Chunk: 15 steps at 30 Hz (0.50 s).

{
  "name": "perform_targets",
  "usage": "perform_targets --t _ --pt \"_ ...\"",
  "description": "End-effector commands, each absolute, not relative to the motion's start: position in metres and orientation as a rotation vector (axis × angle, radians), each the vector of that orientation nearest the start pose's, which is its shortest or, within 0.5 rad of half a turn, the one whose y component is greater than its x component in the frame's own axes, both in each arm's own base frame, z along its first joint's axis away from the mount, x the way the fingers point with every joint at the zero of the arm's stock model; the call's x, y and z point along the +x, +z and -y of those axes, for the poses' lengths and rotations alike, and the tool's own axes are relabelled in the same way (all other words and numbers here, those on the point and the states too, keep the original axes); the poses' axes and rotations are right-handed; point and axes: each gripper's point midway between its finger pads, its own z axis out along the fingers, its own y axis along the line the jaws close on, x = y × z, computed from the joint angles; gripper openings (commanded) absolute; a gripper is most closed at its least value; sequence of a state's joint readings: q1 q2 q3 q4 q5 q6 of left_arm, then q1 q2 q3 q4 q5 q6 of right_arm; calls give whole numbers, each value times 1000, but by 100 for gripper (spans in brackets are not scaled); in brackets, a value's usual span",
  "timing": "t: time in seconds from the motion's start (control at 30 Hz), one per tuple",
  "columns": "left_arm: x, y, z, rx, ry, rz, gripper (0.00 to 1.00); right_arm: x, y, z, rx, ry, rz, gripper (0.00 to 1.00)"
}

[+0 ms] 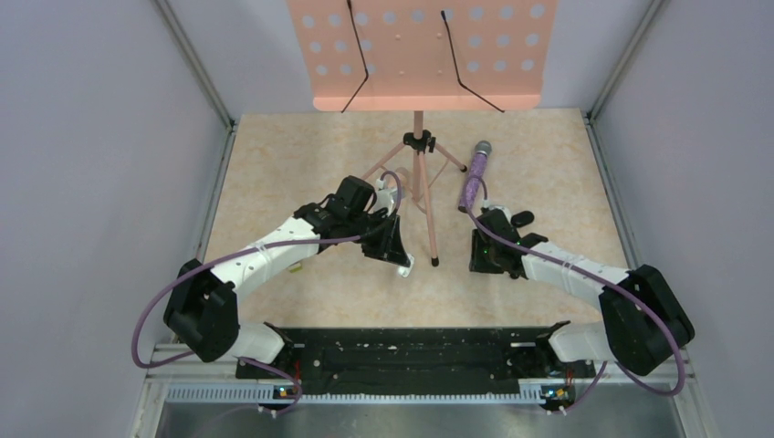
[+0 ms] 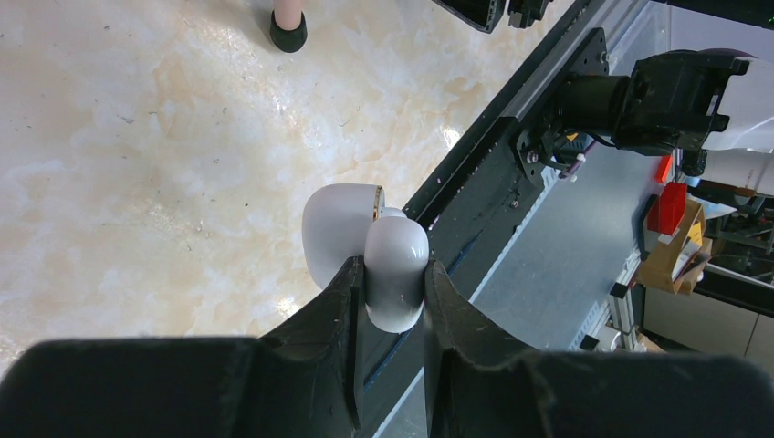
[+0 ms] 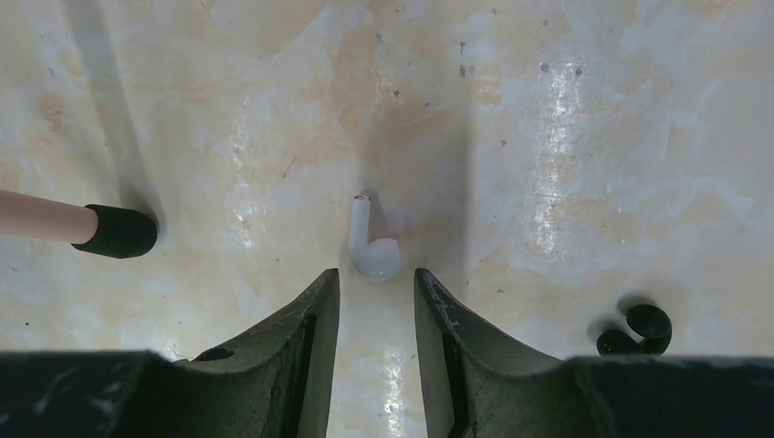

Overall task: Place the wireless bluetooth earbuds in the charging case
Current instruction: Adjust the left earbud at the center of the board.

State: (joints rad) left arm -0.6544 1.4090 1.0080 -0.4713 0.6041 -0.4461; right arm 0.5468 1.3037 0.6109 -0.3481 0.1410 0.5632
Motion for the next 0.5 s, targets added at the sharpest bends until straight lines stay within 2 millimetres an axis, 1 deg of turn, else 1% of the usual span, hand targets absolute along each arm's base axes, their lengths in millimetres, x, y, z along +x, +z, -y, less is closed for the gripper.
perform_targets --t 0.0,0.13,0.3,0.47 --pt "199 170 297 577 -1219 -2470 0 249 38 -141 21 209 -2546 35" --pt "200 169 298 578 -1221 -2473 0 253 39 -140 -45 200 -2512 35" --pt "200 169 298 579 -1222 -2475 0 253 34 -143 -101 214 -2504 35" --pt "200 169 298 576 -1216 -2478 0 252 32 -144 -123 197 -2511 30"
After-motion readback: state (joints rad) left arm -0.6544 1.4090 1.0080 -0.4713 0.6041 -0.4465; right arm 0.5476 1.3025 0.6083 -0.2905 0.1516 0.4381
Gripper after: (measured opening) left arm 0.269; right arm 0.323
